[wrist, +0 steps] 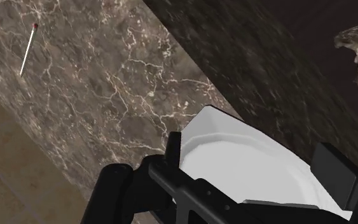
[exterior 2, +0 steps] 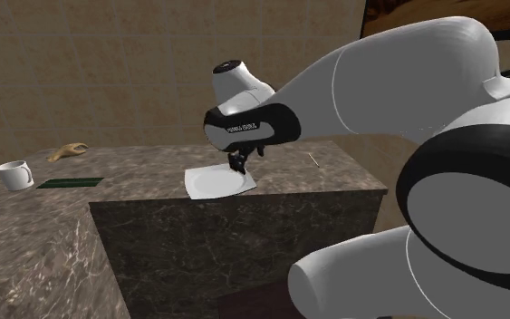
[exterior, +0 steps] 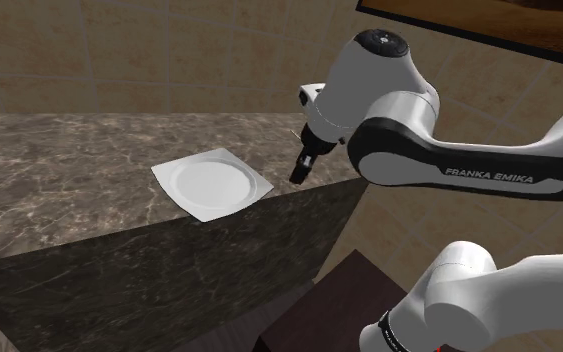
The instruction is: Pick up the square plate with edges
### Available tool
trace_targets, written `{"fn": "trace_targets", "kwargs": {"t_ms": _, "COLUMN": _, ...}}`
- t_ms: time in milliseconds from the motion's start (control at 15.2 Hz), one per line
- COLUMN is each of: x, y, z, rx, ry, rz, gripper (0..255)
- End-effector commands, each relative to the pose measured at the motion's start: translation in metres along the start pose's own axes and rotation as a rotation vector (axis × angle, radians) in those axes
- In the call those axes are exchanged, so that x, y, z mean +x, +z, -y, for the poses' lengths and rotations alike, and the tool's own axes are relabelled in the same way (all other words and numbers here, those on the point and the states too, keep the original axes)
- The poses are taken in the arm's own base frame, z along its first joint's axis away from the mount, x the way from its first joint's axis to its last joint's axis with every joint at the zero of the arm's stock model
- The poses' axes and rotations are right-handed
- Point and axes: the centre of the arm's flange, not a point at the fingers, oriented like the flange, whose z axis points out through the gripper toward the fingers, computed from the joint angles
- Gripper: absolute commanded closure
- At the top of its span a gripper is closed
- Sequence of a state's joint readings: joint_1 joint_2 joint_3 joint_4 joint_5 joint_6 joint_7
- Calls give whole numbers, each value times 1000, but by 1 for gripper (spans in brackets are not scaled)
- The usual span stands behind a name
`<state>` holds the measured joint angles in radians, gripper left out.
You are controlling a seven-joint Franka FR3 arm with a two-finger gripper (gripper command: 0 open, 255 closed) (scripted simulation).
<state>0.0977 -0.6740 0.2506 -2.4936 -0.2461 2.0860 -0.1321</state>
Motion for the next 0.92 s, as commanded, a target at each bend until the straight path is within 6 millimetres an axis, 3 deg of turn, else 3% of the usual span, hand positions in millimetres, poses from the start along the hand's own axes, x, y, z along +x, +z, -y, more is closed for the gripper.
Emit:
{"fn": "trace_targets", "kwargs": {"t_ms": 0, "x": 12, "y": 10, "z": 26, "rx": -71, "ry": -94, "rz": -46, "gripper": 0}}
{"fn": "trace_targets", "kwargs": {"t_ms": 396, "x": 35, "y": 48, "z": 106, "rx": -280, "ry": -361, "rz": -166, "gripper": 0}}
{"fn": "trace_targets", "kwargs": {"t_ms": 858, "x": 44, "y": 111, "z": 193, "rx": -523, "ry": -673, "rz": -305, "gripper": 0}}
